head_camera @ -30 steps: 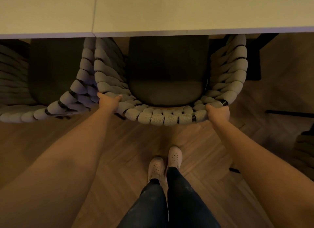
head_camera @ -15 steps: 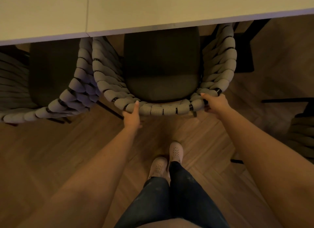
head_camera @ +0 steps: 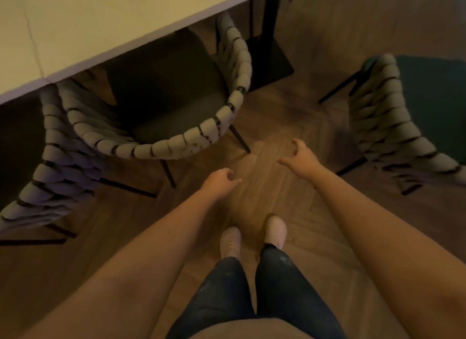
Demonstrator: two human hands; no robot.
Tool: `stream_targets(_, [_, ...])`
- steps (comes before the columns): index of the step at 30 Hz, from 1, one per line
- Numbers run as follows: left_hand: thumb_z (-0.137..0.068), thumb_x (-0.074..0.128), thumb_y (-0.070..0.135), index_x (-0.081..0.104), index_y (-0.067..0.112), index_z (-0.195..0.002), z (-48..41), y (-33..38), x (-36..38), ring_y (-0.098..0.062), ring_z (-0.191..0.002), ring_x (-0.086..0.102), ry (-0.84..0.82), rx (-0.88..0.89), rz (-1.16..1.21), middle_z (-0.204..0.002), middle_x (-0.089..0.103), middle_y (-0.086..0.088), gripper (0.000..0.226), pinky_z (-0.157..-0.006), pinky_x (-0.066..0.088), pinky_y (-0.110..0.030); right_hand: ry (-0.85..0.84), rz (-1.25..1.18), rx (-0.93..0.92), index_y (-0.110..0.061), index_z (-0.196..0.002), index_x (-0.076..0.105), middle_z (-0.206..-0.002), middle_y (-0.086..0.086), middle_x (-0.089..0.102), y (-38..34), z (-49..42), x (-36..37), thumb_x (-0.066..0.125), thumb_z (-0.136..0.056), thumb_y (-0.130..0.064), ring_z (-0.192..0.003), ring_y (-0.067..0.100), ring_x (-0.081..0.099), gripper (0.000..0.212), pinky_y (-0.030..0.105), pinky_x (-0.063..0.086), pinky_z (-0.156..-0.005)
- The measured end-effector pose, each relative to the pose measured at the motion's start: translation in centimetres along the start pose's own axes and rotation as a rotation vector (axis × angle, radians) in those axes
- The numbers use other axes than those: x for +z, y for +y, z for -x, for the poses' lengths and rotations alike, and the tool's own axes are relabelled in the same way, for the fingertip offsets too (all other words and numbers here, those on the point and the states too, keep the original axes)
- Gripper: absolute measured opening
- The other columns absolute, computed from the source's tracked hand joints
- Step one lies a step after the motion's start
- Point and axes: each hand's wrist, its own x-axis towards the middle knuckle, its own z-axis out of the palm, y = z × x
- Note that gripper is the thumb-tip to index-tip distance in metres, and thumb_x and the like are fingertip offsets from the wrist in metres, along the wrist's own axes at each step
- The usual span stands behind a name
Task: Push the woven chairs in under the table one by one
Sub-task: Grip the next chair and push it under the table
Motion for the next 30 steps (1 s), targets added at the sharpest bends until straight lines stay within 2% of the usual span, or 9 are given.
stream_targets(5, [-0.093,0.060,0.039,0.050,0.012,-0.138,1.3,6.2,7.1,-0.023,-0.121,0.055,-0.077,0.085,-0.179,-0.133,0.057,-0.007,0.054,-0.099,0.047,-0.037,0.143,0.026,0.010,-0.019,-0.151,0.027,-0.149,0.013,0.038,9.3,3.1,-6.9,0.070,-0.087,-0.033,-0.130,0.031,0.046,0.078,0.040,0.043,-0.103])
stream_targets(10, [-0.093,0.060,0.039,0.050,0.010,-0.139,1.7,14.4,15.3,-0.022,-0.121,0.056,-0.064,0.188,-0.273,-0.133,0.059,-0.007,0.056,-0.100,0.047,-0.036,0.185,0.065,0.012,-0.017,-0.149,0.031,-0.144,0.010,0.048,18.7,4.9,-15.1,0.067,-0.089,-0.032,-0.127,0.027,0.050,0.072,0.036,0.042,-0.098])
stream_targets(13, [-0.093,0.058,0.041,0.046,0.013,-0.142,2.6,21.7,22.0,-0.024,-0.123,0.053,-0.021,0.245,-0.299,-0.138,0.054,-0.007,0.057,-0.099,0.046,-0.034,0.184,0.137,-0.024,-0.015,-0.147,0.033,-0.142,0.011,0.051,25.6,6.7,-21.4,0.067,-0.089,-0.029,-0.127,0.029,0.050,0.069,0.037,0.043,-0.096])
stream_targets(16, [-0.092,0.059,0.044,0.041,0.017,-0.144,3.4,28.1,28.1,-0.027,-0.131,0.045,0.043,0.329,-0.390,-0.148,0.037,-0.010,0.061,-0.102,0.043,-0.036,0.190,0.239,-0.071,-0.013,-0.147,0.034,-0.141,0.013,0.051,31.8,7.9,-27.2,0.072,-0.085,-0.027,-0.123,0.032,0.054,0.075,0.042,0.047,-0.097])
stream_targets(19, [-0.088,0.064,0.042,0.037,0.020,-0.146,3.9,33.4,33.3,-0.029,-0.138,0.034,0.134,0.487,-0.464,-0.150,0.031,-0.011,0.068,-0.110,0.035,-0.041,0.171,0.377,-0.085,-0.014,-0.149,0.031,-0.144,0.017,0.044,36.9,7.8,-32.5,0.075,-0.082,-0.025,-0.123,0.035,0.052,0.081,0.045,0.047,-0.096])
stream_targets(23, [-0.086,0.065,0.044,0.026,0.020,-0.150,3.1,38.7,37.5,-0.030,-0.148,0.010,0.191,0.613,-0.666,-0.157,0.019,-0.013,0.079,-0.118,0.009,-0.050,0.162,0.587,-0.136,-0.017,-0.150,0.028,-0.147,0.019,0.035,41.6,5.7,-38.1,0.078,-0.079,-0.029,-0.129,0.039,0.043,0.088,0.048,0.044,-0.100])
stream_targets(25, [-0.086,0.066,0.044,0.021,0.020,-0.152,1.7,41.3,38.7,-0.031,-0.149,0.002,0.209,0.607,-0.741,-0.160,0.013,-0.012,0.084,-0.118,0.003,-0.053,0.137,0.720,-0.183,-0.019,-0.152,0.026,-0.150,0.017,0.033,43.1,3.4,-40.6,0.079,-0.078,-0.033,-0.134,0.037,0.038,0.092,0.050,0.039,-0.107])
stream_targets(27, [-0.085,0.066,0.047,0.017,0.020,-0.153,0.1,43.4,39.5,-0.031,-0.149,-0.001,0.217,0.593,-0.816,-0.160,0.012,-0.012,0.088,-0.117,0.001,-0.056,0.082,0.846,-0.236,-0.020,-0.153,0.023,-0.155,0.016,0.027,44.4,1.1,-42.5,0.077,-0.079,-0.036,-0.142,0.035,0.027,0.093,0.048,0.027,-0.115])
stream_targets(30, [-0.083,0.065,0.052,0.016,0.020,-0.153,-3.4,46.0,40.3,-0.031,-0.149,0.004,0.144,0.568,-0.929,-0.157,0.023,-0.011,0.092,-0.116,0.000,-0.059,-0.004,1.019,-0.275,-0.024,-0.155,0.014,-0.159,0.012,0.018,45.7,-2.0,-44.9,0.071,-0.084,-0.037,-0.148,0.029,0.013,0.092,0.048,0.010,-0.119])
